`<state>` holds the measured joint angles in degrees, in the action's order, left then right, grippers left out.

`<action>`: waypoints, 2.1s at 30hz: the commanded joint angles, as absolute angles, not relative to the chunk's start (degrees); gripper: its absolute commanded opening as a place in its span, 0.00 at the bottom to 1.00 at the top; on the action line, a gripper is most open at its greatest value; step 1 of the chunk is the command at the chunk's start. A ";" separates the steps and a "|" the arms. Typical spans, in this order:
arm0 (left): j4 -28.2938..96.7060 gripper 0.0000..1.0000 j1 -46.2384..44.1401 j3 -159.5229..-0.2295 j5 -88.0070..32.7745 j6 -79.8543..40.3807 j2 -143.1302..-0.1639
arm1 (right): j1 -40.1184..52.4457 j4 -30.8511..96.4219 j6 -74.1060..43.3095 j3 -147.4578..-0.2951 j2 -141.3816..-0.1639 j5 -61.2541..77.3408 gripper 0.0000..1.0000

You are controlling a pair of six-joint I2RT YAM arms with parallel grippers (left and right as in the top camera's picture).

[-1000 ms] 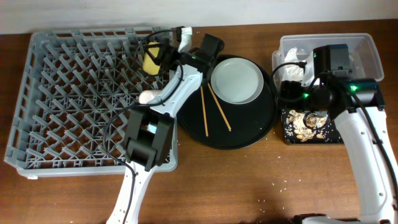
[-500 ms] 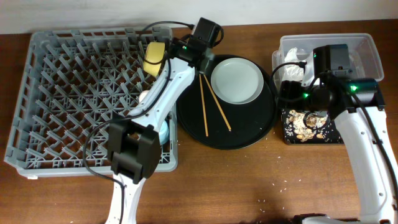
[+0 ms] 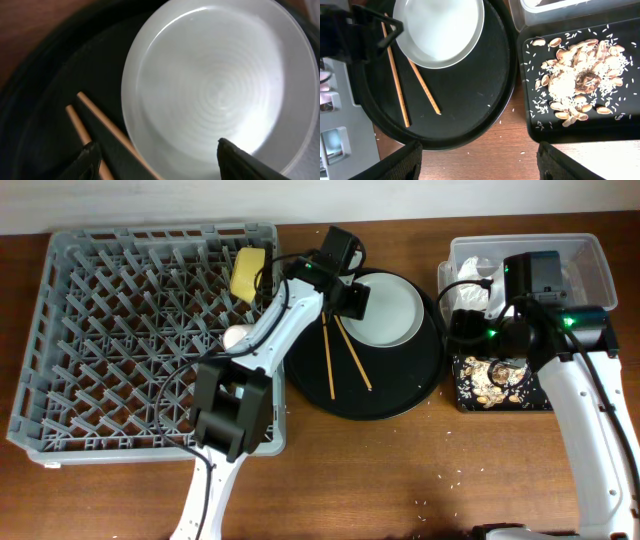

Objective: Sort waste into correct bins and load items into the dishwasher rack
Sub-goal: 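Reach the left gripper to the white plate and grasp its rim, then lift the white plate and stand it in the rack's back row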

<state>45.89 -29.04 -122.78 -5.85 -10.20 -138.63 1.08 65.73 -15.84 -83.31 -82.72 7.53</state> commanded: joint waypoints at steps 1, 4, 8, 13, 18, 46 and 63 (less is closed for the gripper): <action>44.40 0.73 -29.26 -122.83 -7.03 -11.11 -141.03 | 0.69 65.60 -15.44 -83.90 -83.11 7.03 0.74; 43.22 0.65 -29.26 -122.83 -7.05 -11.14 -142.10 | 0.69 65.60 -15.42 -83.90 -83.09 7.03 0.74; 42.89 0.57 -29.47 -122.83 -6.15 -11.11 -143.37 | 0.69 65.63 -15.42 -83.90 -83.09 7.03 0.74; 42.81 0.33 -29.58 -122.83 -5.96 -11.11 -143.48 | 0.69 65.60 -15.42 -83.90 -83.11 7.03 0.75; 42.87 0.22 -29.58 -122.78 -5.58 -11.14 -143.90 | 0.69 65.65 -15.42 -83.90 -83.11 7.03 0.75; 51.68 0.01 -29.41 -131.41 -3.07 -11.03 -142.67 | 0.69 65.84 -15.40 -83.90 -83.09 7.01 0.75; 73.43 0.01 -27.40 -147.06 48.01 -1.98 -118.26 | 0.69 65.84 -15.42 -83.90 -83.09 7.03 0.74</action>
<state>72.71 -28.10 -146.67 30.15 -5.85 -119.98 1.08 65.80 -15.86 -83.31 -82.74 7.51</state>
